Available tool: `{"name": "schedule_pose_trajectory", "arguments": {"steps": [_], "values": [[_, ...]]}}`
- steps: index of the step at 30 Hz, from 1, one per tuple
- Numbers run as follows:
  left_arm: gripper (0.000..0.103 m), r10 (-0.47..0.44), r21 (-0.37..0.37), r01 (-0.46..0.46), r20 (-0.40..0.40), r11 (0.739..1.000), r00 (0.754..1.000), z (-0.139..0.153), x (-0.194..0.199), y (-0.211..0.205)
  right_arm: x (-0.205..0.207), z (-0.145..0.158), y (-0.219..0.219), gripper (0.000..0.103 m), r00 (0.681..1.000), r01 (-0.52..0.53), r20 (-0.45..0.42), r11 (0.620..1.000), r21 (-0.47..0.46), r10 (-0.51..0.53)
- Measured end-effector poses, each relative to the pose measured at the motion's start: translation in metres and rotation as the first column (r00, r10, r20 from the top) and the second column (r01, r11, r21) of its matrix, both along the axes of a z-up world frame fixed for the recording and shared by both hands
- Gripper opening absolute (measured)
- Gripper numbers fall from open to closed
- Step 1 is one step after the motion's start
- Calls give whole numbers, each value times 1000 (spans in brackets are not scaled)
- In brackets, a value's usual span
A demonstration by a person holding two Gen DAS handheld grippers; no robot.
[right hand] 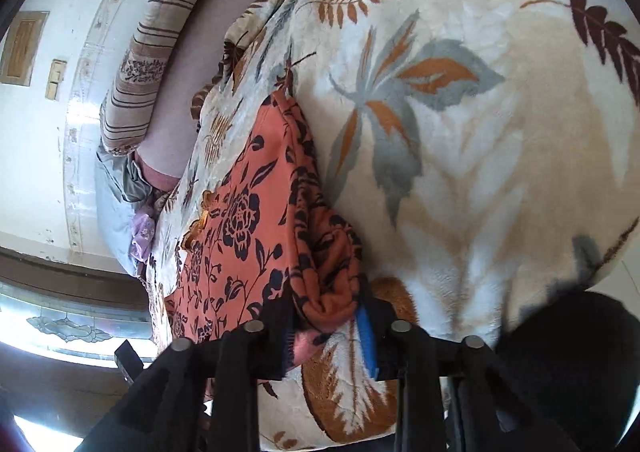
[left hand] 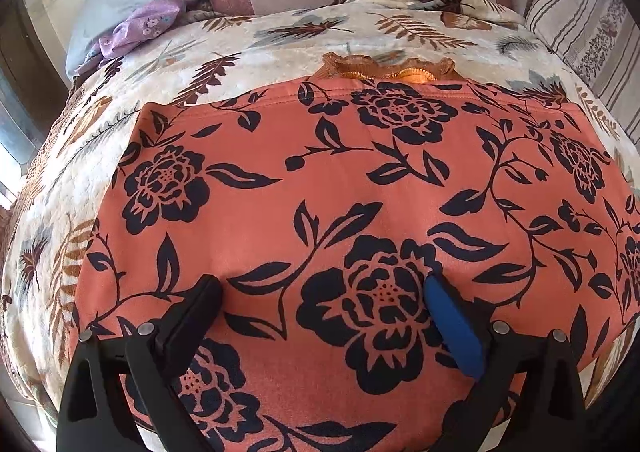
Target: Fold small clothes
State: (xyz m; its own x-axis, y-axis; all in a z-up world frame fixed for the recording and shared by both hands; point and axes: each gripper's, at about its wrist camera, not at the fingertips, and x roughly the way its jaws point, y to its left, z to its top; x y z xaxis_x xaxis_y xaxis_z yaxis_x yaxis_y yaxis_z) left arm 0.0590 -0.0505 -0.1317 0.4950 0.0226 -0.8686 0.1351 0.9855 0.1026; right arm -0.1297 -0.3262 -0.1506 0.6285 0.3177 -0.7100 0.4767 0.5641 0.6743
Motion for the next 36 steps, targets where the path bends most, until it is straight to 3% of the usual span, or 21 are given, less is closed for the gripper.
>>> {"name": "schedule_pose_trajectory", "arguments": {"steps": [1, 2, 6, 10, 12, 14, 16, 19, 20, 22, 25, 27, 28, 30, 32, 33, 34, 36], "values": [[102, 1, 0, -1, -3, 1000, 1000, 0, 1, 0, 1, 7, -10, 79, 999, 25, 30, 999, -19, -25], [102, 1, 2, -1, -6, 1000, 1000, 0, 2, 0, 6, 13, -20, 85, 997, 44, 68, 998, -32, -42], [102, 4, 7, -4, -14, 1000, 1000, -1, 4, -1, 80, 18, -39, 85, 984, -115, 139, 993, 14, 112], [103, 8, 11, -8, -15, 1000, 1000, -2, 5, -3, 171, -5, -31, 83, 964, -261, 42, 965, -7, 261], [103, 8, 10, -8, -14, 1000, 1000, -2, 5, -3, 201, -22, -22, 70, 946, -323, -10, 946, 16, 324], [103, 9, 8, -9, -12, 1000, 1000, -3, 5, -2, 215, -26, -12, 16, 927, -372, -52, 928, -5, 372], [103, 6, 5, -6, -7, 1000, 1000, -4, 5, -2, 216, -11, -7, 14, 927, -375, -48, 920, -114, 372], [103, 1, 8, -1, -8, 1000, 1000, -4, 6, -2, 211, -14, -24, 14, 972, -234, -84, 950, -205, 221], [103, -2, 3, 2, -19, 1000, 1000, -2, 7, 0, 210, -16, -24, 22, 975, -222, -74, 957, -188, 212], [101, 1, -39, -2, -31, 999, 1000, 9, 7, 8, 203, -8, -15, 28, 969, -246, -65, 952, -184, 238], [101, 33, -67, -28, 75, 997, 997, 37, -14, 33, 180, 27, 5, 29, 967, -250, -23, 919, -305, 255], [101, 75, -62, -70, 89, 996, 993, 42, -28, 60, 155, 50, 16, 60, 969, -216, 44, 923, -318, 242], [101, 116, -64, -112, 58, 992, 992, 36, -32, 78, 143, 60, 22, 91, 970, -188, 87, 931, -312, 226], [97, 199, -66, -204, -87, 977, 976, 6, -37, 115, 121, 71, 40, 94, 948, -222, 171, 941, -255, 270], [97, 200, -71, -204, -62, 976, 978, 6, -54, 133, 106, 69, 62, 94, 925, -292, 203, 942, -164, 322], [96, 201, -107, -211, -97, 972, 975, 8, -59, 139, 101, 62, 72, 94, 920, -321, 197, 939, -123, 340], [91, 199, -157, -215, -106, 964, 974, 14, -62, 145, 97, 53, 82, 94, 920, -339, 173, 936, -93, 351], [90, 199, -181, -211, -80, 961, 977, 28, -64, 153, 89, 34, 96, 94, 919, -366, 126, 927, -81, 374]]}}
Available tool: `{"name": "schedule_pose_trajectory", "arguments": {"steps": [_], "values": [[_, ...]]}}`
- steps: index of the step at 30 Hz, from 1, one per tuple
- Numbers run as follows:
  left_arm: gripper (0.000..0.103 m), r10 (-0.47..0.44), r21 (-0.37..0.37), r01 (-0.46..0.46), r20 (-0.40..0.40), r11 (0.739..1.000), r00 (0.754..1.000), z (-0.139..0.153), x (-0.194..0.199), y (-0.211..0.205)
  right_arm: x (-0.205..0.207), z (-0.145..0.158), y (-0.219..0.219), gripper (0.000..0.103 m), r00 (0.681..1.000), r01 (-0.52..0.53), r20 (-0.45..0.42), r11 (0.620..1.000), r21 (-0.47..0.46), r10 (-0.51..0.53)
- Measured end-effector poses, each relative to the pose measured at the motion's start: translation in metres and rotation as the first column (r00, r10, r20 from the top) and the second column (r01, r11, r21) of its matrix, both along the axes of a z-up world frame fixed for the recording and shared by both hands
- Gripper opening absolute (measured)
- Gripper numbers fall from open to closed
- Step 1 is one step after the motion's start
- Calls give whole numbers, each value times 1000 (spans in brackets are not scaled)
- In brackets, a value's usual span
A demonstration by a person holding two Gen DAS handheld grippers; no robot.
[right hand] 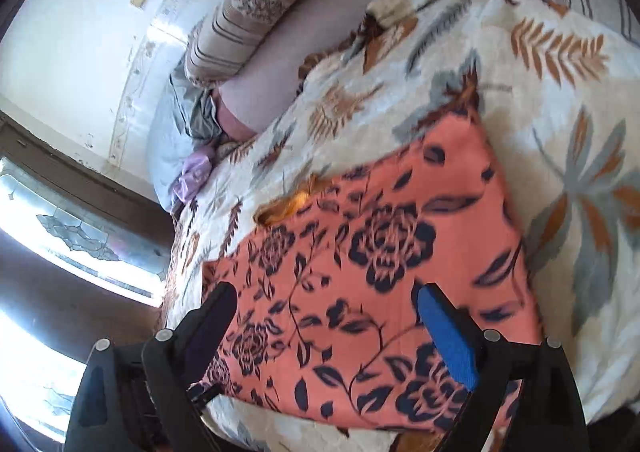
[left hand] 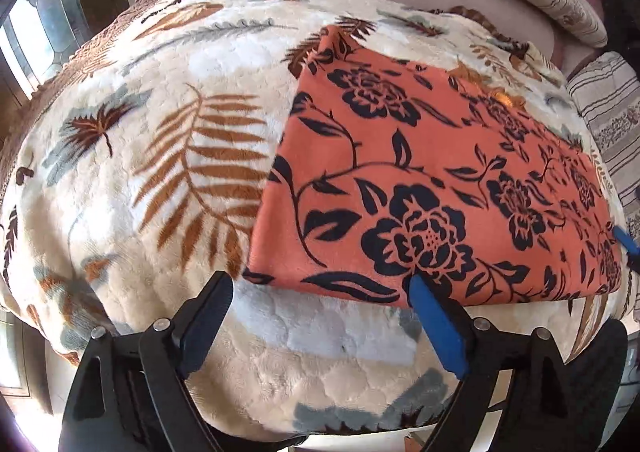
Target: Fold small clothes
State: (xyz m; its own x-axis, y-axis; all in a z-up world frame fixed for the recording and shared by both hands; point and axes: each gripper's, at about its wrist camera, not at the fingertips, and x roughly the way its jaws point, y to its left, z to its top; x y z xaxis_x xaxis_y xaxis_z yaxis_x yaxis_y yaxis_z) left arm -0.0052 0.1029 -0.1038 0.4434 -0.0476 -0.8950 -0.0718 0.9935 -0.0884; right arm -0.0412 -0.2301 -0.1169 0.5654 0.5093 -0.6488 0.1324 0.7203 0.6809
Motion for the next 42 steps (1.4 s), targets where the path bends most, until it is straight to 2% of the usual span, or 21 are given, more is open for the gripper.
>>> {"name": "schedule_pose_trajectory", "arguments": {"steps": [3, 5, 7, 9, 11, 13, 15, 16, 18, 20, 24, 26, 28, 30, 33, 36, 39, 40, 42], "values": [[90, 6, -12, -5, 58, 1000, 998, 21, 25, 12, -9, -21, 11, 94, 999, -15, -49, 1000, -19, 14], [90, 19, -2, -19, 78, 1000, 997, 28, 59, 21, -13, -25, 12, 93, 999, -19, -42, 999, -35, 17], [89, 12, -25, -10, 69, 1000, 998, 23, 103, 27, -13, -28, 11, 93, 999, -18, -44, 1000, -21, 17], [75, -11, 2, 11, 9, 1000, 1000, 6, 149, 24, -13, -31, 7, 93, 999, -16, -48, 1000, -5, 16], [51, -32, -36, 30, -72, 999, 997, -19, 188, 27, -14, -32, 8, 93, 999, -21, -42, 1000, -4, 21], [50, 17, -83, -23, -69, 996, 998, -25, 211, 42, -15, -32, 8, 93, 999, -27, -34, 1000, -6, 27], [48, 75, -106, -81, -63, 991, 995, -17, 222, 54, -17, -32, 7, 93, 999, -26, -31, 1000, -2, 26], [48, 108, -103, -112, -43, 988, 993, -12, 222, 59, -17, -32, 7, 93, 999, -24, -32, 1000, 2, 25], [47, 156, -33, -157, -29, 987, 987, -8, 218, 65, -17, -34, 5, 93, 999, -19, -34, 1000, 13, 19], [47, 156, -23, -157, -48, 987, 987, -10, 210, 69, -17, -35, 4, 93, 999, -11, -37, 1000, 27, 12], [50, 138, -21, -137, 53, 990, 989, 17, 168, 63, -23, -29, -2, 93, 999, 23, -46, 998, 62, -20], [73, 123, -40, -119, 115, 992, 986, 35, 140, 54, -33, -22, -3, 93, 998, 54, -45, 995, 78, -50], [80, 87, -36, -82, 180, 996, 980, 50, 114, 35, -49, -10, 1, 93, 998, 58, -17, 994, 95, -57], [81, 34, -21, -30, 210, 999, 977, 55, 92, 8, -67, -4, 9, 93, 997, 75, -8, 990, 121, -74], [81, -63, -30, 71, 202, 997, 977, 49, 67, -35, -92, -20, 20, 97, 992, 113, -78, 974, 198, -99], [81, -138, -17, 143, 176, 990, 975, 35, 52, -75, -103, -39, 21, 97, 979, 174, -143, 961, 215, -146], [81, -181, -10, 184, 137, 983, 974, 22, 48, -104, -100, -47, 0, 97, 957, 280, -151, 919, 277, -246], [81, -182, 2, 183, 129, 983, 975, 19, 49, -111, -98, -53, -9, 97, 941, 329, -184, 900, 286, -285], [81, -170, -6, 172, 115, 985, 979, 15, 50, -119, -96, -65, -25, 97, 911, 407, -234, 840, 360, -341]]}}
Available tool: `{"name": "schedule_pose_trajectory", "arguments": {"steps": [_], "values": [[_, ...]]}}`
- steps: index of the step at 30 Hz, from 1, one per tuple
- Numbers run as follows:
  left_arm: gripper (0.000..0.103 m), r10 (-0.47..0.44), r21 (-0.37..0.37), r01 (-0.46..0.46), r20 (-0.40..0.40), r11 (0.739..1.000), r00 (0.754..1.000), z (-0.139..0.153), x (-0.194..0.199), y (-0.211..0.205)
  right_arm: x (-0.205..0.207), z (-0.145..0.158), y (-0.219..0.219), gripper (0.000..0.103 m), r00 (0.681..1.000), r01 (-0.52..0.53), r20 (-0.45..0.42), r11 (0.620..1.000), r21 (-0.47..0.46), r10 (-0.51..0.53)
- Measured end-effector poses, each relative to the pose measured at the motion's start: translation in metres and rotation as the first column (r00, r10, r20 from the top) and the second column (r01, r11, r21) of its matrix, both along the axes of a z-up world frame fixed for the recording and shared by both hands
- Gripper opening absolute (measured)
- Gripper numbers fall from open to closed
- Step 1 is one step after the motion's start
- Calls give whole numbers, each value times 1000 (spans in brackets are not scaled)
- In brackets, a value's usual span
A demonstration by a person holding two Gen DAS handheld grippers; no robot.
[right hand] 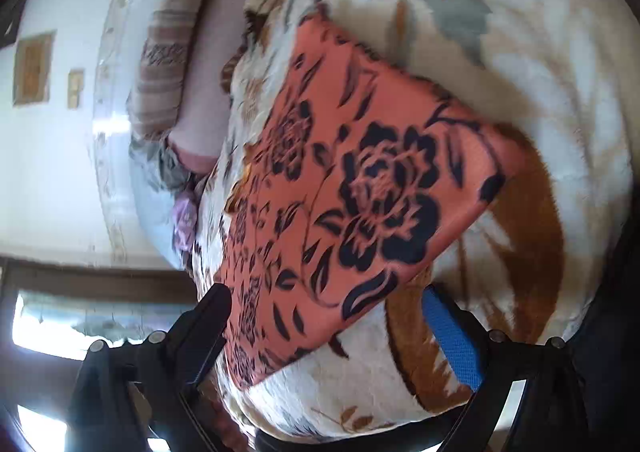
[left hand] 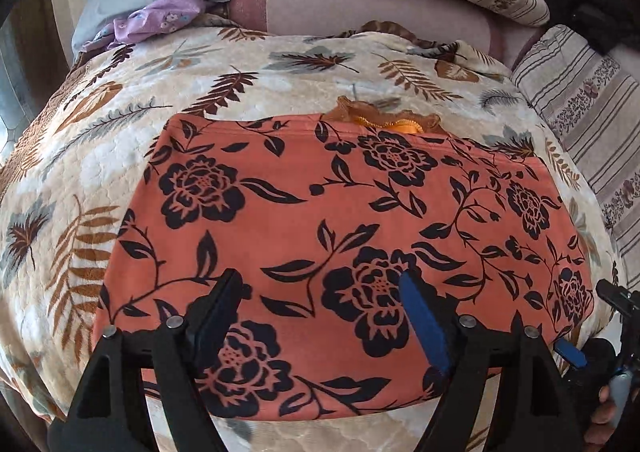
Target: Fold small clothes
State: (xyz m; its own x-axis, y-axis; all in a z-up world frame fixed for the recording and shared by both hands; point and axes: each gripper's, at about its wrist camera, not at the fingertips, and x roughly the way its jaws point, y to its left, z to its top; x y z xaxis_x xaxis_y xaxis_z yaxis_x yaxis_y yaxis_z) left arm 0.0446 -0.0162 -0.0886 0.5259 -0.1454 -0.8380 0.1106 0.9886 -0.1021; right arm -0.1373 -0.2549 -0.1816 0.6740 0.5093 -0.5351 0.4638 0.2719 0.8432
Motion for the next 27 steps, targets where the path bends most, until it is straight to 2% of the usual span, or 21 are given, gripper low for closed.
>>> {"name": "schedule_pose_trajectory", "arguments": {"steps": [2, 6, 8, 10, 11, 13, 16, 17, 19, 20, 21, 22, 23, 24, 27], "values": [[81, 12, -10, -12, -11, 1000, 1000, -1, 1, -5, 4, -4, -11, 97, 999, 37, 0, 998, 50, -37], [81, 16, 22, -16, 5, 1000, 1000, 4, 5, -14, 16, 12, -26, 94, 997, 51, 55, 998, -41, -49], [81, 17, 34, -18, 27, 999, 999, 8, 9, -17, 24, 15, -33, 71, 998, 40, 45, 995, -87, -36], [81, 17, 70, -18, 17, 997, 1000, 1, 15, -23, 31, 10, -35, 62, 1000, 14, 11, 993, -114, -13], [81, 7, 97, -6, -14, 995, 1000, -8, 19, -26, 34, 7, -33, 61, 1000, 2, -1, 994, -110, -2], [81, -4, 138, 16, -84, 990, 996, -23, 25, -31, 34, 7, -31, 63, 1000, 6, 8, 995, -97, -5], [81, 14, 134, -13, -7, 991, 1000, -12, 16, -28, 33, 11, -30, 77, 999, 11, 34, 997, -75, -9], [81, 18, 131, -19, 10, 991, 1000, -8, 15, -28, 34, 12, -30, 78, 999, 8, 33, 996, -91, -5], [81, 20, 137, -20, 1, 990, 1000, -12, 19, -28, 39, 8, -30, 78, 1000, -4, 25, 993, -114, 7], [82, 24, 166, -16, -46, 986, 999, -24, 24, -29, 42, 8, -28, 77, 1000, -4, 25, 991, -131, 8], [83, 21, 181, -8, -71, 983, 997, -35, 27, -30, 46, 12, -26, 73, 1000, -20, 16, 985, -172, 23], [87, 19, 187, -14, -28, 982, 999, -36, 25, -30, 49, 17, -24, 55, 999, -45, 7, 973, -225, 48], [87, 17, 200, -12, -19, 980, 1000, -36, 24, -31, 52, 21, -21, 25, 998, -66, -3, 963, -261, 68], [87, 19, 202, -16, -16, 979, 1000, -36, 23, -32, 55, 24, -19, 22, 997, -80, -14, 956, -283, 79], [87, 18, 181, -14, -20, 983, 1000, -36, 24, -29, 61, 51, -8, 21, 993, -111, 1, 914, -391, 121]]}}
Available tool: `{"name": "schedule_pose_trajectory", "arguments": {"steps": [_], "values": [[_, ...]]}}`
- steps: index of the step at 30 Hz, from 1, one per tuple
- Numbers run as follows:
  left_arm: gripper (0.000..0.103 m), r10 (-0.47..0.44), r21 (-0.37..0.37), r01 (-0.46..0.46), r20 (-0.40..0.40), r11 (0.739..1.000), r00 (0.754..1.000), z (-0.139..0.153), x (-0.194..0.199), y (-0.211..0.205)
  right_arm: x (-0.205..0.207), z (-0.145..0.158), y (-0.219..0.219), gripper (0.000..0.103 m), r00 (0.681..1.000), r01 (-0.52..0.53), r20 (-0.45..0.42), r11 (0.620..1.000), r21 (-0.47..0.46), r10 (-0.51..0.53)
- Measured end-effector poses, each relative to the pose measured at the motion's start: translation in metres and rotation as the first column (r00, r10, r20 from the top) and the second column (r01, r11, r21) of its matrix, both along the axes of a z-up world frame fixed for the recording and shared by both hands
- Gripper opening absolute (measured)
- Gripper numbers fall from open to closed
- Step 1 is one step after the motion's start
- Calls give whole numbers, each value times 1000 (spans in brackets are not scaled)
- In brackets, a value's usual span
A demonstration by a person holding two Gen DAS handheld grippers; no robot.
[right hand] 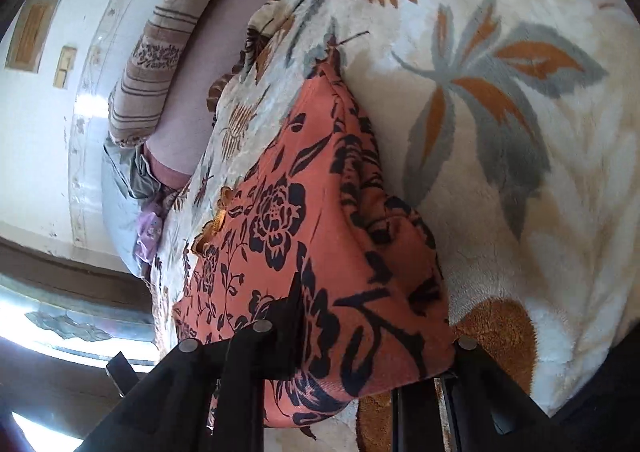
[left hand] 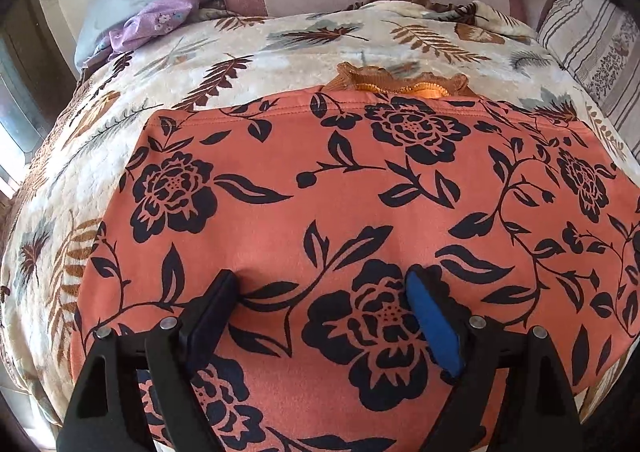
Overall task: Fold small clothes
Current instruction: 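Lift the side edge with the right tool and fold it over while the left tool holds the shirt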
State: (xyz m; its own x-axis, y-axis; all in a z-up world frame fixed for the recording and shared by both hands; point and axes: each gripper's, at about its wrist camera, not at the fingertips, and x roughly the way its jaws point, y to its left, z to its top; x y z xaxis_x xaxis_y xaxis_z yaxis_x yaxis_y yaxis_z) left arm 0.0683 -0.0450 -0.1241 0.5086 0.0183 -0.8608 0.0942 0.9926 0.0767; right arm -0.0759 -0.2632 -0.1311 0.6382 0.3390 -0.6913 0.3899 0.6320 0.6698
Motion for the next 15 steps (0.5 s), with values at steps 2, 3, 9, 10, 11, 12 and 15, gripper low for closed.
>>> {"name": "schedule_pose_trajectory", "arguments": {"steps": [2, 3, 9, 10, 11, 12, 15], "values": [[87, -7, -13, 7, 3, 1000, 1000, 1, -1, 2, 6, 28, 14, 20, 998, -40, 47, 996, -82, 44], [87, -13, -17, 13, 3, 1000, 1000, 1, -1, 3, 9, 42, 23, 20, 995, -57, 73, 992, -114, 65], [87, 28, -315, -30, -10, 949, 1000, 28, 4, 45, 26, 111, 97, 20, 954, -173, 184, 937, -303, 236], [87, 66, -424, -61, -1, 903, 998, 39, 4, 62, 27, 115, 109, 20, 946, -191, 188, 925, -329, 262], [87, 88, -528, -80, -10, 845, 996, 47, 8, 77, 26, 116, 120, 20, 939, -207, 189, 912, -355, 286], [87, 83, -625, -85, -33, 776, 996, 54, 14, 88, 26, 116, 130, 20, 932, -224, 187, 900, -373, 310], [87, -59, -742, -38, -103, 669, 993, 68, 48, 82, 24, 112, 154, 20, 914, -266, 173, 863, -428, 368]]}}
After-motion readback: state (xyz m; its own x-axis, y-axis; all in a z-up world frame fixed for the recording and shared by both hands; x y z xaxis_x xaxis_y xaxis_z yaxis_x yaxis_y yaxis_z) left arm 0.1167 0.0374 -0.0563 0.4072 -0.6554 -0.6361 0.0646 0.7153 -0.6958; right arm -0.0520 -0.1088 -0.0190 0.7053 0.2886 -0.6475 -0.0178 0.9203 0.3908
